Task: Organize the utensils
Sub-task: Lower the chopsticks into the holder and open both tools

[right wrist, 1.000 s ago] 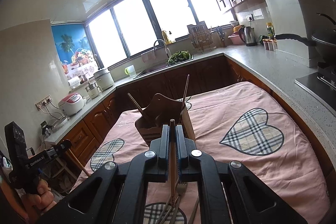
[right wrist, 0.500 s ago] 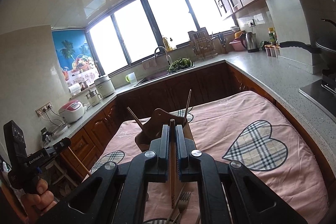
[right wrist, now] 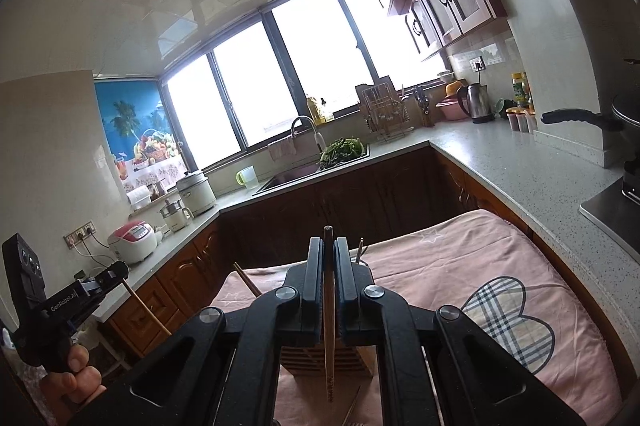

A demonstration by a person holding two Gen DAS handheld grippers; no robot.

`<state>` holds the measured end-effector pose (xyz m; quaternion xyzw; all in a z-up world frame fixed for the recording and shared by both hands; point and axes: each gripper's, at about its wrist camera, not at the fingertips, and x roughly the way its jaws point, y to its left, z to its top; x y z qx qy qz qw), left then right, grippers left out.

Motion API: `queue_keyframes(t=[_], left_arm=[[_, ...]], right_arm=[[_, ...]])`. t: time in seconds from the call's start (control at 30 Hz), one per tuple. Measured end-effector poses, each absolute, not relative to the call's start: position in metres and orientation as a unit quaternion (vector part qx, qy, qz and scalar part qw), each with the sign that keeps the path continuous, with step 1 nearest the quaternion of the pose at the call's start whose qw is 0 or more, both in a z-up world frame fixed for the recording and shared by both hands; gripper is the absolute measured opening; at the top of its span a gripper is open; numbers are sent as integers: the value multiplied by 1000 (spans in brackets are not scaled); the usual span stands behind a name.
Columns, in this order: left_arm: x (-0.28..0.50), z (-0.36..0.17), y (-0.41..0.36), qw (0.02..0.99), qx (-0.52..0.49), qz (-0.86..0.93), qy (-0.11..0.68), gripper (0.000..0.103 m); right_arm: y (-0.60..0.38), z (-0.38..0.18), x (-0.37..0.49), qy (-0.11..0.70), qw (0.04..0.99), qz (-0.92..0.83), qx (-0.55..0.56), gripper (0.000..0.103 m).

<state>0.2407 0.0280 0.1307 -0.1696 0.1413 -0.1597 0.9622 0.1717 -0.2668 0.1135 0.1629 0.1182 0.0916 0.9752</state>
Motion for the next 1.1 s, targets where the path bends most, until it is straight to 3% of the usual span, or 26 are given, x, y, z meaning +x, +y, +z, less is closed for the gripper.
queue_keyframes(t=[0.43,1.1], left_arm=[[311,137,12,969,-173,-126,122,4],[352,45,-11,961,-158,-109,199,4]], right_arm=[[-266,122,243,100,978,79,163,5],[-246,35,293,190,966,77,159,6]])
